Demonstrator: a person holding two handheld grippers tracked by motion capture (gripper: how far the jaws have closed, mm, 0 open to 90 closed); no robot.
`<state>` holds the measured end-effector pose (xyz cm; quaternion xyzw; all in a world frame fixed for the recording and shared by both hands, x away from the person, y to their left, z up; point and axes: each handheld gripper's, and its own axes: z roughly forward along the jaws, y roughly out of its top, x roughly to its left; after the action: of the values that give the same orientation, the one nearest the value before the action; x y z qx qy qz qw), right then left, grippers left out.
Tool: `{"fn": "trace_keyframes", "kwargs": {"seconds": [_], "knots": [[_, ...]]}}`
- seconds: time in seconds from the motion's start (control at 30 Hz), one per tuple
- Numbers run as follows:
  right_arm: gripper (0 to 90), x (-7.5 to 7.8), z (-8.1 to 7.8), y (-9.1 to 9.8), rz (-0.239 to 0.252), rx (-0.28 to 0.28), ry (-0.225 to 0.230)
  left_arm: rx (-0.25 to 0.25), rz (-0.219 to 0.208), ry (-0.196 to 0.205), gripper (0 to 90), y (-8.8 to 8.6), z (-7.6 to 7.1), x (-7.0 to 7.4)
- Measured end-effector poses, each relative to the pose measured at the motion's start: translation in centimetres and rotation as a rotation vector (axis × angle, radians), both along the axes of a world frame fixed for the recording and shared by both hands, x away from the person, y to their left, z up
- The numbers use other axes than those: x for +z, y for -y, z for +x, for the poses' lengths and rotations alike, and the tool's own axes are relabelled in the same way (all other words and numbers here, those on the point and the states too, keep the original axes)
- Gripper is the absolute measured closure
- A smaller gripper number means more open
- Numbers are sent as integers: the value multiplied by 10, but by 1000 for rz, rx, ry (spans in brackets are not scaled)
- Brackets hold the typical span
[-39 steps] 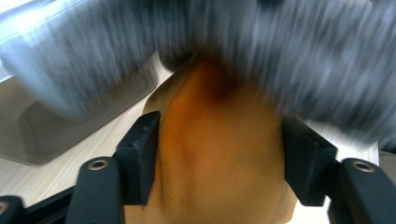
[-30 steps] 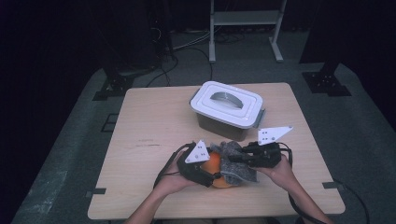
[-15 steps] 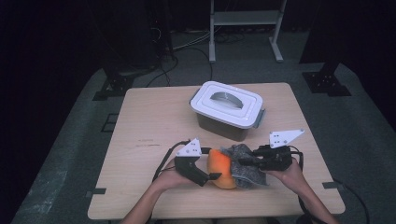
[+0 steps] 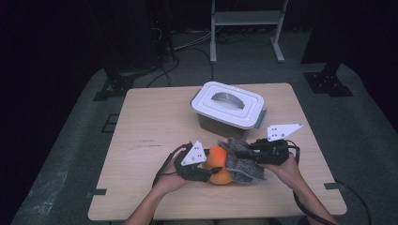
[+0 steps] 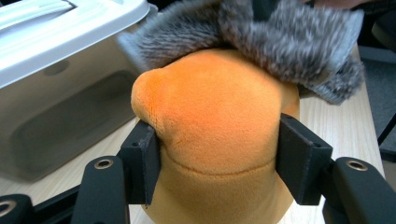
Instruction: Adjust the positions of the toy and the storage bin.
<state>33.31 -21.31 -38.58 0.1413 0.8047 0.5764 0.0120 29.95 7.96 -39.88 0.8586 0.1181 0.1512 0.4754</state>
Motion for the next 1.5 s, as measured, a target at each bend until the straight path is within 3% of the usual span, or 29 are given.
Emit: {"fn": "trace_keyframes", "kwargs": {"seconds": [0.07, 0.13, 0.37, 0.5, 0.53, 0.63, 0.73, 0.83, 0.9, 1.03, 1.17, 1.27, 1.37, 1.5], "knots": [[754, 2, 1, -6, 2, 9, 4, 5, -15, -13, 367, -5, -2, -4], [754, -1, 3, -13, -36, 19, 5, -1, -26, -33, 336, -10, -2, -7], [754, -12, 3, -13, -55, 65, -28, -42, -96, -106, 83, -19, 8, -15], [754, -15, 4, -9, -41, 74, -36, -92, -78, -130, 76, -10, 15, -25], [754, -15, 4, -9, -43, 75, -36, -96, -81, -133, 81, -8, 16, -27], [754, -12, 4, -10, -41, 74, -28, -86, -82, -127, 261, -6, 16, -25], [755, -4, 3, -15, -4, 66, 0, -65, -74, -107, 357, -1, 12, -21], [754, 5, -1, -32, -27, 58, 53, -44, -37, -83, 366, 6, 8, -17], [754, 8, -1, -40, -56, 49, 79, -22, -49, -93, 381, 1, 10, -18], [755, 6, -1, -34, -94, 22, 111, 8, -85, -122, 390, -6, 13, -21], [755, -2, -3, -14, -101, -20, 100, 27, -106, -148, 388, -7, 15, -22], [754, -8, -4, -2, -75, -45, 79, 31, -102, -159, 389, -2, 16, -20], [751, -5, -7, -8, -56, -27, 99, 41, -90, -168, 386, 3, 18, -17], [750, -2, -6, -16, -72, -16, 127, 59, -107, -190, 387, -1, 21, -17]]}}
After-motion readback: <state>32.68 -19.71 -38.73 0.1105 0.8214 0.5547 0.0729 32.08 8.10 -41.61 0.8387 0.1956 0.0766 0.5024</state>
